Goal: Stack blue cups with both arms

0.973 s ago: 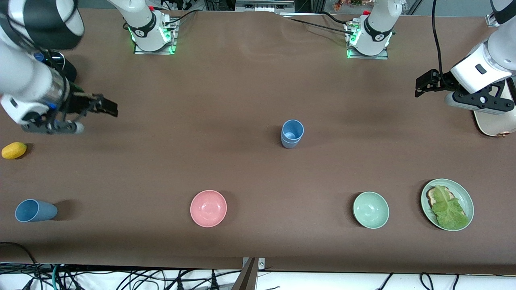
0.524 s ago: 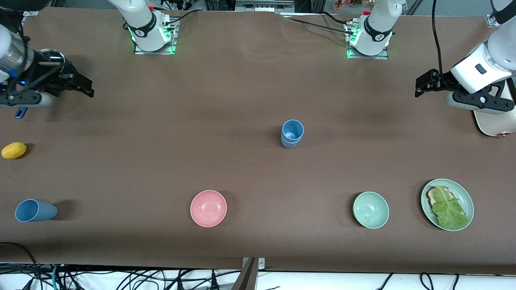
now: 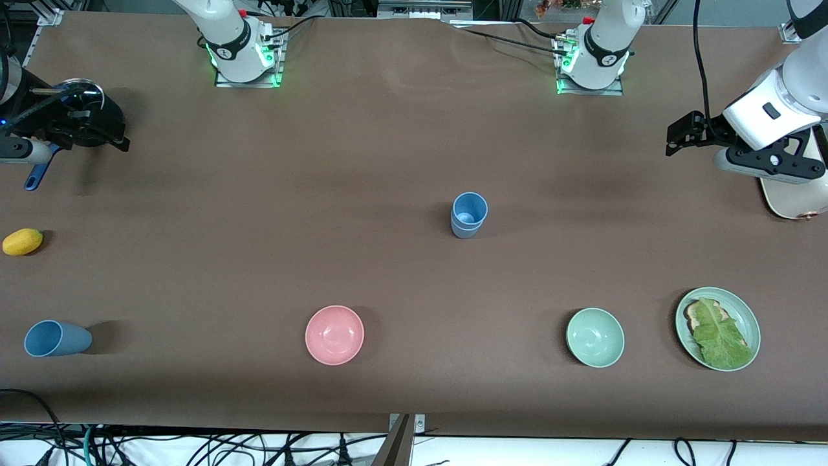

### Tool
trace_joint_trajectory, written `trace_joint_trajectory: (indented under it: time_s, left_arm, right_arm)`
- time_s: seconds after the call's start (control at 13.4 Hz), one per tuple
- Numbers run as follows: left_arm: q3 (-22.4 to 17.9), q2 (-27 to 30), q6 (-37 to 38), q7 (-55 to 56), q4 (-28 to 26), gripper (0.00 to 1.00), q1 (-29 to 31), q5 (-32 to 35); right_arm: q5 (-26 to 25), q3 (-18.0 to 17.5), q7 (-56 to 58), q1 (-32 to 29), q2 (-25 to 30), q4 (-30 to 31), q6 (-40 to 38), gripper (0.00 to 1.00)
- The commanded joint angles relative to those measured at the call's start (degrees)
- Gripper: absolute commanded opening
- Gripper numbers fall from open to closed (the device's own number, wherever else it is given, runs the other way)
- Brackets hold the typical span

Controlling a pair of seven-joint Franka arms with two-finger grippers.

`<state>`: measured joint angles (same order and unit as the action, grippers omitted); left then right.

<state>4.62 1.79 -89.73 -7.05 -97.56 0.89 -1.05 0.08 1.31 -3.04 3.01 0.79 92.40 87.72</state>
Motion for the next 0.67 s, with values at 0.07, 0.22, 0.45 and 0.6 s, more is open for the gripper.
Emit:
trace_joint_trajectory:
  time_s: [0.07,0.22,0.45,0.6]
  left_arm:
    - [-0.1,-0.6,1.3,-0.5,1.7,1.0,0.0,-1.6]
    - [-0.1,-0.6,1.3,-0.5,1.7,1.0,0.0,-1.6]
    - [-0.1,-0.6,1.3,-0.5,1.7,1.0,0.0,-1.6]
    - [-0.1,-0.6,1.3,-0.5,1.7,1.0,0.2,-1.6]
  right_arm:
    - [-1.8,-0.4,0.8,-0.9,-0.9,-1.2,-0.8,1.0]
    - [-1.9,-0.4,0.8,-1.3,-1.0,-1.2,-0.7,1.0]
    - [-2.8,-0.6,2.3,-2.5,-1.1,-1.2,0.0,1.0]
    - [-2.9,-0.6,2.9,-2.2,-1.1,-1.1,0.4,1.0]
